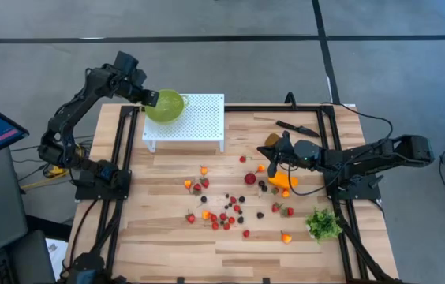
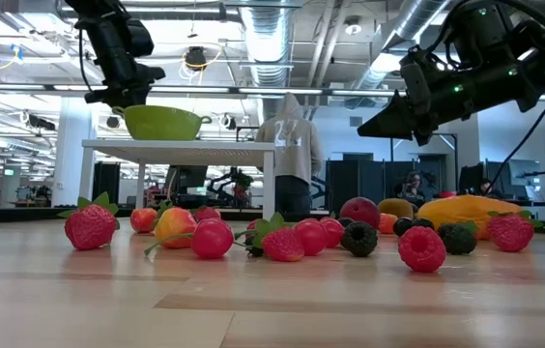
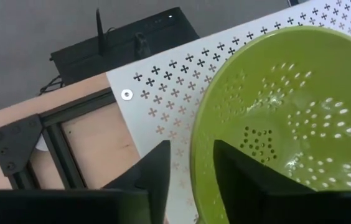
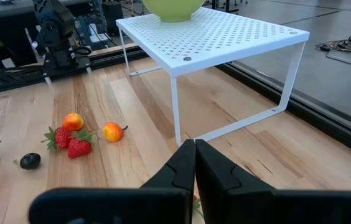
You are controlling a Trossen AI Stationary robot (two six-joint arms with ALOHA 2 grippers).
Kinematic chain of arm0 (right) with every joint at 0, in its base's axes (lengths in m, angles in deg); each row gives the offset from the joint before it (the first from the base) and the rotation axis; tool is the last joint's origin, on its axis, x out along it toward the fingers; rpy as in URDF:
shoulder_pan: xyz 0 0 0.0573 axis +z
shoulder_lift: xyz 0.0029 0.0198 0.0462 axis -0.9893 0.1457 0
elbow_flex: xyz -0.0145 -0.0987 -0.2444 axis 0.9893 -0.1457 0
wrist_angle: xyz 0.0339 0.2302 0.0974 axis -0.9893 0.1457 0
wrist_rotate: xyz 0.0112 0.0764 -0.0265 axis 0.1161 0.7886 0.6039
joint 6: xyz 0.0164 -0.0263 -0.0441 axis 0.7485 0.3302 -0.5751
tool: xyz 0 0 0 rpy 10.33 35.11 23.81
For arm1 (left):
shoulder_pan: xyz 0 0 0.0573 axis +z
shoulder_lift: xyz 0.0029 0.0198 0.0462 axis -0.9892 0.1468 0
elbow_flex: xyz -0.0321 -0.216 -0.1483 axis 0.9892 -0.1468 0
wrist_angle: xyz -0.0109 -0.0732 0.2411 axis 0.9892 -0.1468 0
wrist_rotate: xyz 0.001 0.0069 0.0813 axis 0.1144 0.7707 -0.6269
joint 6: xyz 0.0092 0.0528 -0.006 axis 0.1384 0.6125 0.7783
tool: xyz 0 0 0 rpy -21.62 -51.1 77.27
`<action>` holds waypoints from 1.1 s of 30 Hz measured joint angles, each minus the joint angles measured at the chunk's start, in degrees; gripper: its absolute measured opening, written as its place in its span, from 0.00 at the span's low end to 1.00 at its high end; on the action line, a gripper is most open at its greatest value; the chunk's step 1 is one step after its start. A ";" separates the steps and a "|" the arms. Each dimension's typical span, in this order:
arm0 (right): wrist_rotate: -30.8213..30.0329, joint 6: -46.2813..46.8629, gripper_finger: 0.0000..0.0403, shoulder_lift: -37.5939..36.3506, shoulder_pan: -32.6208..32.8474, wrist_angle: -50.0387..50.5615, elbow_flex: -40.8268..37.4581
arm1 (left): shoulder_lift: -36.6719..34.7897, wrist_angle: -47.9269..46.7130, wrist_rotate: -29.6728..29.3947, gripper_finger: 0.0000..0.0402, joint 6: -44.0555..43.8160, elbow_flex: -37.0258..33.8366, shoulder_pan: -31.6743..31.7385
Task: Pick & Place Fruit
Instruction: Put the peach into the green strainer bowl on the shelf
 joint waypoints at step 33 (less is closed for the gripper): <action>0.00 0.02 0.01 0.00 -0.09 -0.11 0.00 | -27.11 6.11 20.62 0.39 1.03 0.06 -26.57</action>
